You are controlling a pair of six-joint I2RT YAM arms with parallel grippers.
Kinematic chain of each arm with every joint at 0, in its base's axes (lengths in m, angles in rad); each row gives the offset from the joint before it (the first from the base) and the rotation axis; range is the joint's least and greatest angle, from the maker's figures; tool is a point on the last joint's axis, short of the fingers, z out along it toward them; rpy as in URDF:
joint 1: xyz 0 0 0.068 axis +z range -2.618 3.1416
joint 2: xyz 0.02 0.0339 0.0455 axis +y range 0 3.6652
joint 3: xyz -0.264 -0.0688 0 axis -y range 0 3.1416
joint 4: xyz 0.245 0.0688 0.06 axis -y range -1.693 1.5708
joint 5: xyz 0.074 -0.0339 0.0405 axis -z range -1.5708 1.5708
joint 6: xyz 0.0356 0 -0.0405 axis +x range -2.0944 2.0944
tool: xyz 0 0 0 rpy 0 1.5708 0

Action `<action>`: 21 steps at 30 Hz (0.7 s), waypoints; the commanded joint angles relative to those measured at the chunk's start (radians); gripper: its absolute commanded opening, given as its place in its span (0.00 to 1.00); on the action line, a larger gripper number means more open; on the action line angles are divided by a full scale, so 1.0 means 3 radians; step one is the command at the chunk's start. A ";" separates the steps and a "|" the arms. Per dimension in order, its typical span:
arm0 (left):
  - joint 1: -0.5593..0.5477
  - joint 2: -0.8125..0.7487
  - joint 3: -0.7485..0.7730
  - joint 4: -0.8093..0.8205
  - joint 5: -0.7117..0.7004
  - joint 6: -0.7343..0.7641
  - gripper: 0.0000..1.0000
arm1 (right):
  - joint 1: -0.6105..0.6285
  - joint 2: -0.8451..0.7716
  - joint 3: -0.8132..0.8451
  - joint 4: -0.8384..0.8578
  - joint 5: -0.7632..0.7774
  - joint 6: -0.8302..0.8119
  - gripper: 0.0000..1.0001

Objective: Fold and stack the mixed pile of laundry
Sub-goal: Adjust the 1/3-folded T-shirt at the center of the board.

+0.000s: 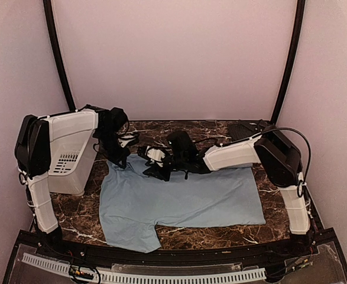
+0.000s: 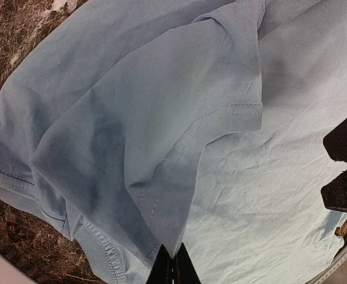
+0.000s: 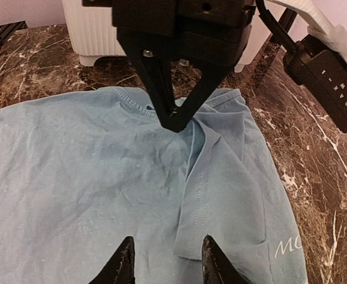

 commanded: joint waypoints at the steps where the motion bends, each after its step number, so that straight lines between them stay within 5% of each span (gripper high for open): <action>1: 0.0015 0.0028 0.0055 -0.0037 0.0068 -0.0014 0.00 | 0.0040 0.0147 0.0375 -0.0289 0.0185 -0.0099 0.36; 21: 0.0035 0.0159 0.0152 -0.0066 0.0141 -0.0006 0.00 | 0.0123 0.0666 0.0932 -0.1004 0.0771 -0.0194 0.34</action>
